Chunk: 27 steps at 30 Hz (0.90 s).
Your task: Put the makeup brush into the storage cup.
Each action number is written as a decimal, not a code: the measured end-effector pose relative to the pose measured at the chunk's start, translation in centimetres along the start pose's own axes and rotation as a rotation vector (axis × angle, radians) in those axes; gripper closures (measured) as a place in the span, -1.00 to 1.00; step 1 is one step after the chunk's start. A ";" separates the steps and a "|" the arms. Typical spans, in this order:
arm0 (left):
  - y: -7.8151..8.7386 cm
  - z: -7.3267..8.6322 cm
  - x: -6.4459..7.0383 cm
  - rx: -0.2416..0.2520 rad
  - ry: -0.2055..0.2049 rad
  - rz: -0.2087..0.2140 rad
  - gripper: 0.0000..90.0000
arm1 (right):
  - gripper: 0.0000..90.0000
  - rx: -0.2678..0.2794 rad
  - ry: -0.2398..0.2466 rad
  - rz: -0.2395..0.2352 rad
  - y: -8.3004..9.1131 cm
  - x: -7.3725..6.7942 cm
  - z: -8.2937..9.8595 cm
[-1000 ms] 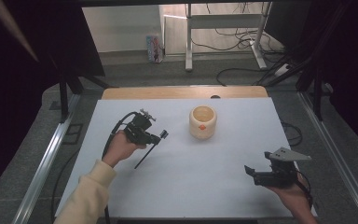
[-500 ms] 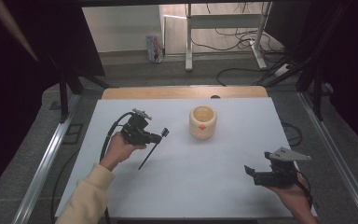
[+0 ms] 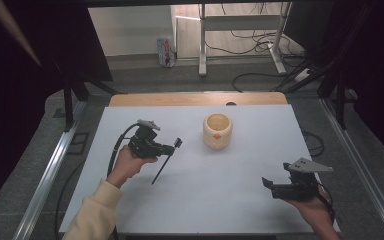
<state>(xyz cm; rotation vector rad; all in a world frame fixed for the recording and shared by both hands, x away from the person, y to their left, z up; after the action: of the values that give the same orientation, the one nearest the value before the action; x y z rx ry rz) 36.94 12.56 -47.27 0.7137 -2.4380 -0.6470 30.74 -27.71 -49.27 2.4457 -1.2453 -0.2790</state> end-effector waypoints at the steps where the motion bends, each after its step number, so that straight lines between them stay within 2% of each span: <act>1: 0.0 0.0 0.1 0.009 0.000 0.004 0.90 | -0.84 0.000 -0.001 0.000 0.0 0.0 0.0; 8: -0.1 -0.2 0.8 0.044 0.002 0.023 0.90 | -0.85 -0.002 -0.001 -0.003 -0.1 -0.1 0.0; 14: -0.5 0.0 0.8 0.065 0.007 0.026 0.90 | -0.85 -0.001 -0.005 -0.005 -0.2 -0.2 0.0; 25: -0.8 -0.8 1.5 0.105 0.006 0.055 0.90 | -0.85 -0.007 0.002 -0.020 -0.7 -0.8 -0.2; 27: -0.8 -1.1 1.7 0.114 0.010 0.076 0.90 | -0.85 -0.006 -0.001 -0.027 -0.9 -1.0 -0.2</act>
<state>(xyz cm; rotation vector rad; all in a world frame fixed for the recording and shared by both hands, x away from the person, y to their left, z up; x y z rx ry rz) 36.62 10.62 -46.34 0.6633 -2.4949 -0.4766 30.89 -26.39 -49.43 2.4589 -1.2111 -0.2912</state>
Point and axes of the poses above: each handheld gripper's, and its own axes: y roughly backward along the jaws, z roughly out of its underside, x roughly to its right, the point moved 5 cm from there along -y, roughly forward along the jaws, and after that the axes turned 12 degrees about x, right-handed, at the moved point
